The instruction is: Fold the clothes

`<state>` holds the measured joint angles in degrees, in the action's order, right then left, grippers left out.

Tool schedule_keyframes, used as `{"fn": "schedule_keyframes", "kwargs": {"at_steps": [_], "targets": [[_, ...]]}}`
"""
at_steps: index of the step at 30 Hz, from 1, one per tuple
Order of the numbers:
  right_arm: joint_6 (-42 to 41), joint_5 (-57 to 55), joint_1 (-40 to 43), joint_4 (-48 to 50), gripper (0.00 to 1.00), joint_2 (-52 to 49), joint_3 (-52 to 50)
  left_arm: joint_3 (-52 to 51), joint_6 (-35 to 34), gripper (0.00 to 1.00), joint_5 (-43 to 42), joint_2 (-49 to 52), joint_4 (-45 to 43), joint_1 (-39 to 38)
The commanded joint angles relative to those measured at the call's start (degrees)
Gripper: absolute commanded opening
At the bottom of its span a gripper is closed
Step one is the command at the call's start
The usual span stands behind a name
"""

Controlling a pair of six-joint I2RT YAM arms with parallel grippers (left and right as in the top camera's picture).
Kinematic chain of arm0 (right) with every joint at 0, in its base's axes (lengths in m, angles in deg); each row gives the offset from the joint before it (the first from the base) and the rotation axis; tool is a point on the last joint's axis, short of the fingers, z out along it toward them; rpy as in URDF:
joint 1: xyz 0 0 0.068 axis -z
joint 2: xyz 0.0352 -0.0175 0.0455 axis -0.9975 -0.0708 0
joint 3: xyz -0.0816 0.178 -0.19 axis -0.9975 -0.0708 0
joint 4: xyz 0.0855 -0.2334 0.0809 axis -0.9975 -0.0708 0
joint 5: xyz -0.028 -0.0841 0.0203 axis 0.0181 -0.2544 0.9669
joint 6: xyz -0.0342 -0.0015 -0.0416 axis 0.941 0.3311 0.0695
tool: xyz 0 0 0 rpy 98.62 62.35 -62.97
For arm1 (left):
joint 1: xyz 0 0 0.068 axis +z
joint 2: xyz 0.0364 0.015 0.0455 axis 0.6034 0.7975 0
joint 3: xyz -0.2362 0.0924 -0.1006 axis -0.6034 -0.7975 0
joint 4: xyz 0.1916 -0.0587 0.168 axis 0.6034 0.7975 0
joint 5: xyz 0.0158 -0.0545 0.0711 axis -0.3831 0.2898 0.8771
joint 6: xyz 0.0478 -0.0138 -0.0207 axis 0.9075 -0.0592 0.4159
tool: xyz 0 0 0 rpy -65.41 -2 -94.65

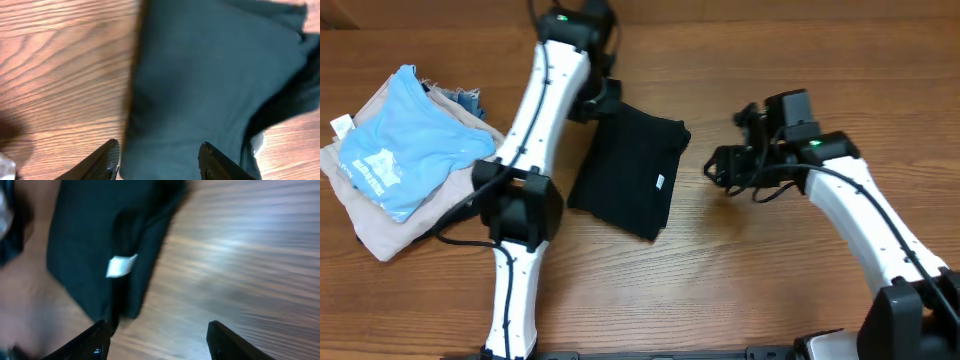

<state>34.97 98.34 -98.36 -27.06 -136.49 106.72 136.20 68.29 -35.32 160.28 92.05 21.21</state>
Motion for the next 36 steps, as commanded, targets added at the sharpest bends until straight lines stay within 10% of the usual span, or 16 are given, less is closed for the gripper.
{"fn": "schedule_keyframes", "kwargs": {"at_steps": [1, 28, 33, 36], "targets": [[3.3, 0.5, -7.2, 1.7, 0.7, -3.8, -1.1, -0.3, 2.4, 0.55, -6.7, -1.1, 0.0, 2.1], [14.6, 3.0, -16.7, 3.9, 0.77, -13.2, -0.4, -0.3, 2.8, 0.54, -7.0, -1.1, -0.5, 2.0], [14.6, 1.9, -17.2, 4.9, 0.53, -15.9, -0.4, -0.3, 2.8, 0.51, -7.0, -1.1, 0.9, 2.0], [14.6, -0.6, -17.2, 6.6, 0.19, -16.2, -0.4, -0.3, 2.8, 0.51, -7.0, -1.1, 1.5, 2.0]]}}
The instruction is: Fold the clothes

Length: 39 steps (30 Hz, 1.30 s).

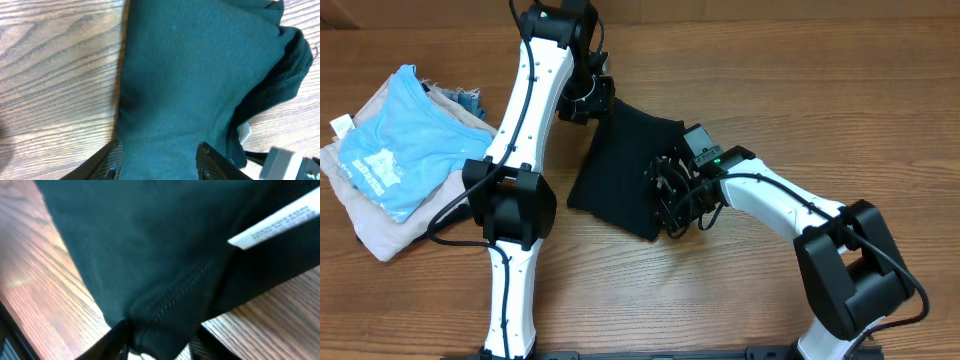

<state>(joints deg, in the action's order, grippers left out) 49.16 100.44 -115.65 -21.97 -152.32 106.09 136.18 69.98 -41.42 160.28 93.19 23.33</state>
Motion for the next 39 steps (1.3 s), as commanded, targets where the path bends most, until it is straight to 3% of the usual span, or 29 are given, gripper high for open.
{"fn": "schedule_keyframes", "kwargs": {"at_steps": [1, 4, 11, 14, 19, 21, 24, 28, 32, 39], "targets": [[0.4, -4.8, 0.1, 2.1, 0.15, -0.3, 0.3, -0.3, 1.1, 0.51, -0.9, -1.1, 0.4, -0.1], [0.4, -8.5, 1.5, 1.8, 0.04, -0.3, 1.5, -0.3, 1.1, 0.51, -0.9, -1.1, 0.5, -0.1], [1.6, -8.7, 3.1, -3.9, 0.06, 0.4, 7.8, -0.3, 1.2, 0.54, -0.6, -1.1, 0.5, -0.1], [0.6, -11.6, 3.4, -4.0, 0.25, 0.4, 8.1, -0.3, 1.8, 0.55, -0.7, -1.1, 0.5, -0.1], [-9.3, -16.8, 7.9, -1.5, 0.54, 0.6, 10.6, -0.3, 3.1, 0.56, 2.2, -1.1, 1.0, -0.1], [-9.7, -12.4, 9.8, -0.2, 0.59, 0.6, 11.3, -0.3, 3.1, 0.59, 2.7, -1.1, 0.5, 0.0], [-10.9, -7.1, 10.9, 2.3, 0.61, 0.6, 11.3, -0.3, 3.1, 0.64, 3.0, -1.1, -0.7, 0.0], [-10.3, -11.4, 12.3, -0.3, 0.63, 0.6, 11.2, -0.3, 4.8, 0.68, 3.0, -1.1, -1.0, 0.0], [-10.3, 0.0, 12.7, 3.3, 0.64, 0.6, 11.2, -0.3, 5.2, 0.7, 3.0, -1.1, -1.9, 0.0], [-27.3, -7.4, 9.2, 14.7, 0.5, -2.1, 11.2, -0.3, 5.2, 0.7, 2.8, -1.1, -2.7, -0.1]]}}
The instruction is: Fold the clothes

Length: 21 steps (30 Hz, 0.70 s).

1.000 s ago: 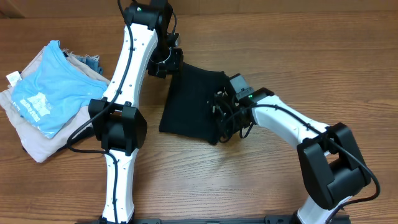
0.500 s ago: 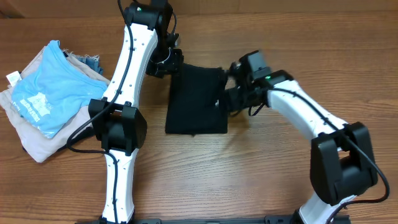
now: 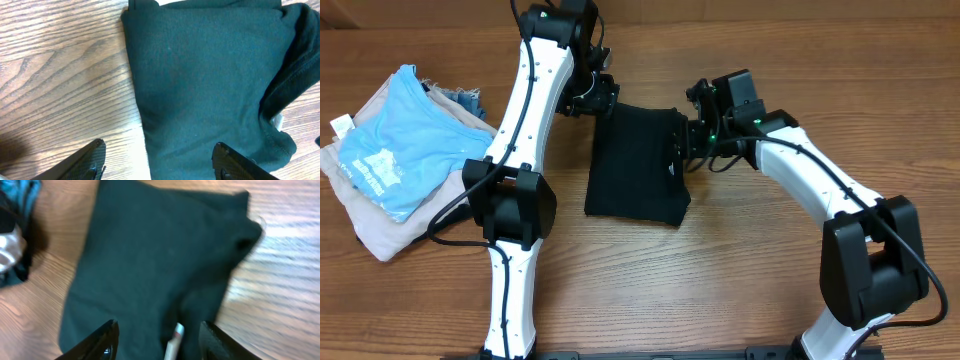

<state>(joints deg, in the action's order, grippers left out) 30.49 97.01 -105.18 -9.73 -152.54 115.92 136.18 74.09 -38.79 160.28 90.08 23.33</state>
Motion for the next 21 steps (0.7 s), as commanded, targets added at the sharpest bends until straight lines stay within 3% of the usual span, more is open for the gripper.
{"fn": "schedule_keyframes", "kwargs": {"at_steps": [1, 4, 8, 9, 13, 16, 18, 21], "targets": [[-10.0, -4.9, -1.3, 3.1, 0.49, -2.5, 1.4, -0.3, 1.1, 0.7, 0.2, -1.1, 0.6, -0.1], [-13.4, -7.4, -1.3, 4.6, 0.4, -5.3, 1.4, -0.3, 1.1, 0.7, 0.2, -1.1, 1.3, -0.1], [-13.3, -8.3, -0.5, 8.9, 0.18, -6.1, 1.4, -0.3, 1.1, 0.71, 0.2, -1.1, 1.0, -0.1], [-12.7, -10.4, 0.6, 10.2, 0.04, -6.1, 1.4, -0.3, 1.1, 0.71, 0.2, -1.1, 0.8, -0.1], [-12.4, -12.7, 4.7, 14.5, 0.04, -6.1, 1.4, -0.3, 1.1, 0.72, 0.2, -1.1, 0.6, -0.1], [-12.5, -11.5, 6.1, 15.5, 0.17, -6.1, 1.4, -0.3, 1.1, 0.72, 0.2, -1.1, 0.6, -0.1], [-12.4, -11.0, 6.5, 14.6, 0.41, -6.1, 1.4, -0.3, 1.1, 0.72, 0.2, -1.1, 0.6, -0.1], [-11.6, -11.0, 6.6, 12.3, 0.5, -6.1, 1.4, -0.3, 1.1, 0.72, 0.2, -1.1, 0.6, 0.0]]}}
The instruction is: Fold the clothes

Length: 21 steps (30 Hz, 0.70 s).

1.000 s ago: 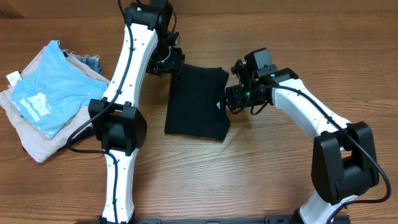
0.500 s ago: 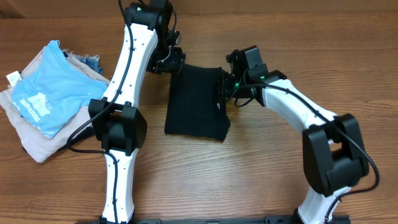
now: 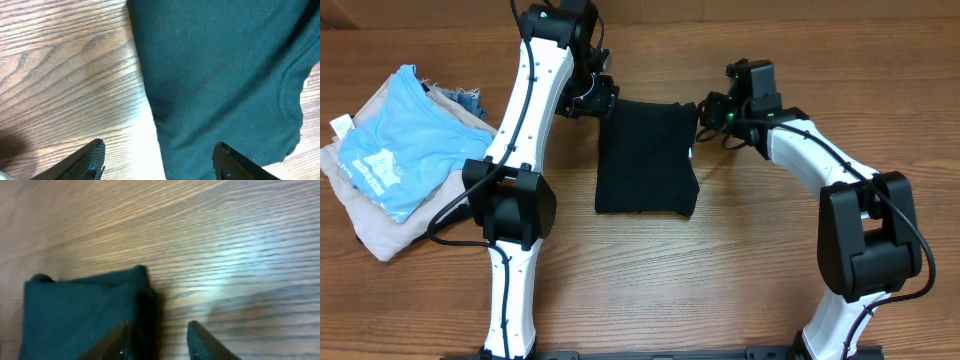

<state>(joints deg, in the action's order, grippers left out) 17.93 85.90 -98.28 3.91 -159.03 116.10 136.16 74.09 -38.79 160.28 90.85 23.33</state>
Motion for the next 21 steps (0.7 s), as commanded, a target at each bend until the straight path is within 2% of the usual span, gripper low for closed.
{"fn": "schedule_keyframes", "kwargs": {"at_steps": [1, 3, 6, 8, 11, 15, 18, 20, 21], "targets": [[2.6, 0.1, -0.3, -2.6, 0.61, 0.4, 1.2, -0.3, 1.1, 0.71, 0.2, -1.1, -0.2, 0.0], [5.2, 0.3, -0.3, -5.2, 0.61, 0.4, 1.2, -0.3, 1.1, 0.73, 0.2, -1.1, -0.5, 0.0], [9.2, 5.3, -0.3, -7.9, 0.55, 0.5, 1.2, -0.3, 2.2, 0.78, 0.0, -0.7, -4.2, -0.1], [9.1, 5.5, -0.3, -9.1, 0.55, 0.5, 1.2, -0.3, 5.2, 0.77, -0.1, 0.3, -8.1, -0.1], [9.0, 8.5, -0.5, -9.9, 0.46, 0.5, 1.2, -0.3, 10.1, 0.75, -0.1, 3.8, -15.1, -0.2], [8.9, 9.0, -0.8, -11.2, 0.44, 0.3, 1.1, -0.3, 12.3, 0.66, -0.3, 8.1, -19.6, -0.2], [9.0, 11.0, -0.8, -11.3, 0.43, 0.2, 1.1, -0.3, 15.2, 0.64, -2.6, 10.5, -21.8, -0.2], [9.2, 12.0, -0.8, -11.3, 0.43, 0.0, 1.1, -0.3, 17.5, 0.56, -4.2, 11.9, -22.3, -0.3], [9.2, 12.0, -0.8, -11.3, 0.43, -0.1, 1.1, -0.3, 17.6, 0.46, -4.2, 12.5, -22.4, -0.3]]}}
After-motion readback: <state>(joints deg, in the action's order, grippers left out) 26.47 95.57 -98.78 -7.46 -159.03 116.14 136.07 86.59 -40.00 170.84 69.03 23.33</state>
